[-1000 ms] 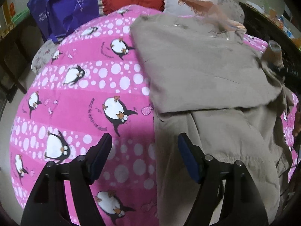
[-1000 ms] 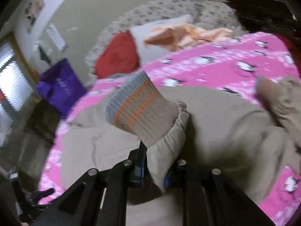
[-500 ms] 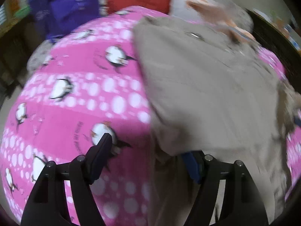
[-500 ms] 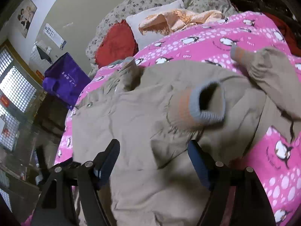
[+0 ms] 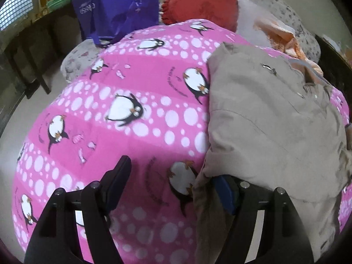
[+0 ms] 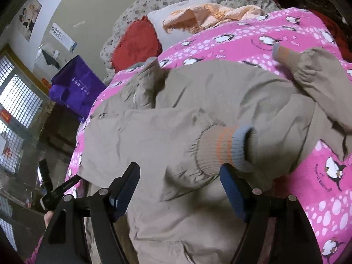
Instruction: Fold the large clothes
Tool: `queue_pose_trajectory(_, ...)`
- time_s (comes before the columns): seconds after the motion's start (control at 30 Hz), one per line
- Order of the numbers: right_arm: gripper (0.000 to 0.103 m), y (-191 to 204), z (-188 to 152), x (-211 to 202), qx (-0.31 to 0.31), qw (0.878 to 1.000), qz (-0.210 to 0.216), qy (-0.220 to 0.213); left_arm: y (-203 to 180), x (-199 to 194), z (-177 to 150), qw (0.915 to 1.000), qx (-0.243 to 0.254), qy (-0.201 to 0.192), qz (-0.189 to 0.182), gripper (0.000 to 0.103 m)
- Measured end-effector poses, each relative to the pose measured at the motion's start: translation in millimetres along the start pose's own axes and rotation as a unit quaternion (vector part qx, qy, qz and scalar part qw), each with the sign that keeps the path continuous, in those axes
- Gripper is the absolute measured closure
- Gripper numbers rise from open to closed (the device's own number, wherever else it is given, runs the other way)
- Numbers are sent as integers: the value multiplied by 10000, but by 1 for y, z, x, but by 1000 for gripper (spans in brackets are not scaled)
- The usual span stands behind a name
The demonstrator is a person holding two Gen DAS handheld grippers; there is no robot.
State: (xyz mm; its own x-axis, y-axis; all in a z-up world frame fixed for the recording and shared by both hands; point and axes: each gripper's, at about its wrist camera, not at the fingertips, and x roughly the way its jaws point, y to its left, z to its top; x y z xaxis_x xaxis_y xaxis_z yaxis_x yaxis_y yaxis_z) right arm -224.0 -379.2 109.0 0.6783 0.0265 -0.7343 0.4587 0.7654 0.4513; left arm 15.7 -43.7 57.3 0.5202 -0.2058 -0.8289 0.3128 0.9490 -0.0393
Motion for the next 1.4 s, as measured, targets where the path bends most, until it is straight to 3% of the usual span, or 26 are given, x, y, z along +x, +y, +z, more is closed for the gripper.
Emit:
queue_pose_trajectory(0.17, 26, -13, 7, 0, 151, 9996, -255, 2, 12, 17, 14, 9996, -181, 129, 144, 30)
queue_pose_trajectory(0.27, 26, -15, 7, -1, 166, 9996, -224, 81, 23, 17, 15, 9987, -405, 204, -233, 30)
queue_pose_trajectory(0.33, 26, -13, 5, -5, 140, 9998, -140, 83, 19, 2, 9, 9993, -147, 41, -342, 30)
queue_pose_trajectory(0.4, 26, -7, 1, -9, 44, 9998, 85, 176, 14, -16, -1, 9990, 277, 11, -355, 30)
queue_pose_trajectory(0.5, 26, 10, -8, -15, -401, 9983, 179, 390, 12, -39, -18, 9973, 482, 143, -544, 30)
queue_pose_trajectory(0.7, 21, 39, -33, -28, -939, 9940, 263, 501, 5, -77, -63, 9909, 137, 566, -1215, 28)
queue_pose_trajectory(0.8, 21, 42, -42, -33, -850, 9942, 401, 524, -5, -74, -87, 9892, 147, 916, -1135, 28)
queue_pose_trajectory(0.93, 21, 39, -47, -47, -802, 9952, 362, 429, -22, -59, -116, 9855, 521, 1346, -892, 28)
queue_pose_trajectory(0.97, 21, 36, -47, -53, -792, 9956, 326, 386, -25, -56, -121, 9837, 542, 1425, -952, 39)
queue_pose_trajectory(1.0, 20, 34, -46, -56, -782, 9959, 292, 363, -26, -53, -124, 9829, 525, 1470, -979, 67)
queue_pose_trajectory(1.03, 21, 29, -45, -61, -758, 9964, 217, 324, -25, -53, -125, 9843, 504, 1424, -912, 79)
queue_pose_trajectory(1.07, 20, 26, -44, -65, -738, 9967, 163, 296, -23, -55, -124, 9849, 507, 1382, -912, 100)
queue_pose_trajectory(1.13, 20, 17, -43, -74, -694, 9972, 48, 265, -15, -59, -118, 9834, 479, 1393, -1063, 102)
queue_pose_trajectory(1.3, 19, -8, -48, -93, -683, 9966, -320, 337, 21, -82, -113, 9876, 421, 1162, -972, 102)
queue_pose_trajectory(1.4, 18, -25, -57, -95, -635, 9960, -429, 456, 43, -73, -118, 9864, 187, 1329, -953, 102)
